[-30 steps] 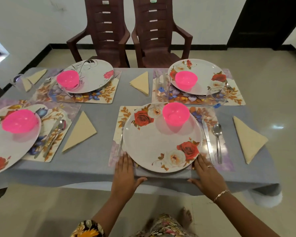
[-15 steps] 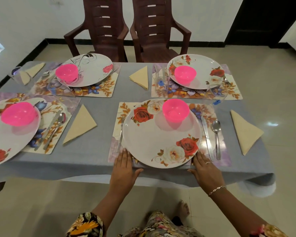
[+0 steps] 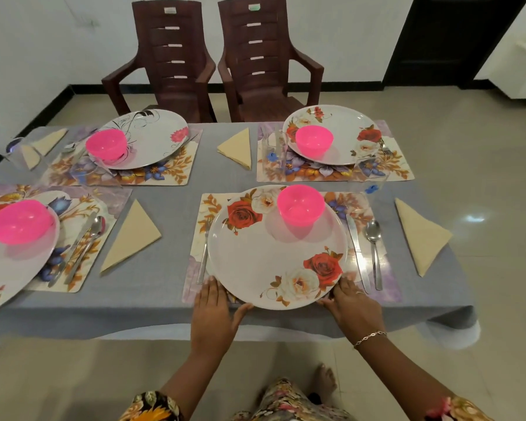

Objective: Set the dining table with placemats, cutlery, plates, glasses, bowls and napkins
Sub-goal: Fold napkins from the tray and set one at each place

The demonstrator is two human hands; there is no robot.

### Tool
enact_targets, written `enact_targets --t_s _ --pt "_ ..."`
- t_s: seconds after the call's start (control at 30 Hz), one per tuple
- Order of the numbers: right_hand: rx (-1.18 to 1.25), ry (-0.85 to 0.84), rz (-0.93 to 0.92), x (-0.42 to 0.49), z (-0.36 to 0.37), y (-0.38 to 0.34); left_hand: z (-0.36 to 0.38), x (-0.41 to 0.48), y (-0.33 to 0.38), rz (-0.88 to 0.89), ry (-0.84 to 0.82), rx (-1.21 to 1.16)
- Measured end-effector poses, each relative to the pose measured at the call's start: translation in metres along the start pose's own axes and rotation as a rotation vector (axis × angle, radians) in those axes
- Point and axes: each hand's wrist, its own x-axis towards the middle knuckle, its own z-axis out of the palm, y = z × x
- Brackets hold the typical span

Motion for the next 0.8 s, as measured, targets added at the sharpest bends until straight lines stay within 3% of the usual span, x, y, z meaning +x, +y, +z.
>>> enact_targets --t_s 0.23,0.5,0.8 --pt "0.025 -0.019 0.028 0.0 -0.006 -0.002 0.002 0.0 0.001 0.004 0.044 -0.018" --pt "-0.032 -0.022 -0.069 0.0 -0.001 0.006 0.009 0.0 0.007 -0.043 0.086 -0.024" --pt "-0.081 0.198 -0.318 0.0 0.004 0.031 0.009 -0.001 0.011 -0.031 0.054 0.049"
